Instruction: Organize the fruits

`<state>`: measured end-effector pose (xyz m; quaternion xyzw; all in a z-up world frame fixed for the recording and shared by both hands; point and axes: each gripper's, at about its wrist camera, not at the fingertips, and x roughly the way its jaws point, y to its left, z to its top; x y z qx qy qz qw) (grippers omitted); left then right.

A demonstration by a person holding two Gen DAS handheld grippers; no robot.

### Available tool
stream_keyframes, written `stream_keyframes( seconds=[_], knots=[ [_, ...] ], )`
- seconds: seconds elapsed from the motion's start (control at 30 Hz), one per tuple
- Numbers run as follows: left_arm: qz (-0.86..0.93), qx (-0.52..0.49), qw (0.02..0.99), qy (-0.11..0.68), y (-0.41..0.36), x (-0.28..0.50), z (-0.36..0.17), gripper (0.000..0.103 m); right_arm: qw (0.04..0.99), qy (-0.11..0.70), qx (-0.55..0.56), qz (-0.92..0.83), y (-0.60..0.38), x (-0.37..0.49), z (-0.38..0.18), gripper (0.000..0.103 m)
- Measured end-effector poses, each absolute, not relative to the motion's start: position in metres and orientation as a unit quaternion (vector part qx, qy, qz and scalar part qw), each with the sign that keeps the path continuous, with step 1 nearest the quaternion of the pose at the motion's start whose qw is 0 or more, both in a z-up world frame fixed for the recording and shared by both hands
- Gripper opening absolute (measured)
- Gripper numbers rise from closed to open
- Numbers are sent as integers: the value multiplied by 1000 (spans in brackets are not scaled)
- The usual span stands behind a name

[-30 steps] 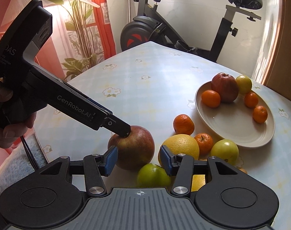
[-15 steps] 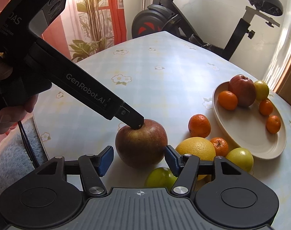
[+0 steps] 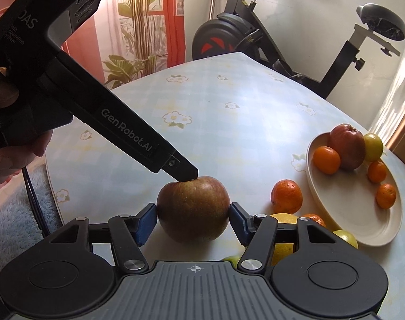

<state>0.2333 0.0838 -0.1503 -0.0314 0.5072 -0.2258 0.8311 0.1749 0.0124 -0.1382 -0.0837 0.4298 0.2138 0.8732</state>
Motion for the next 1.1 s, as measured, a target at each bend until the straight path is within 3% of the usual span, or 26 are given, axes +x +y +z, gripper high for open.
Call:
stream_keyframes(
  seconds=[0.47,0.93,1.1],
  knots=[
    [-231,-74,820,518,92,241,-153,43,868,447,-14,215,-4,180,-142,55],
    [-276,-104,799,524,87,228,-156,45,860,462,-24,217,-12,164,-150,55],
    [-308,-124,787,520,86,226,-153,50,861,459,-23,216,-11,162,-150,55]
  ],
)
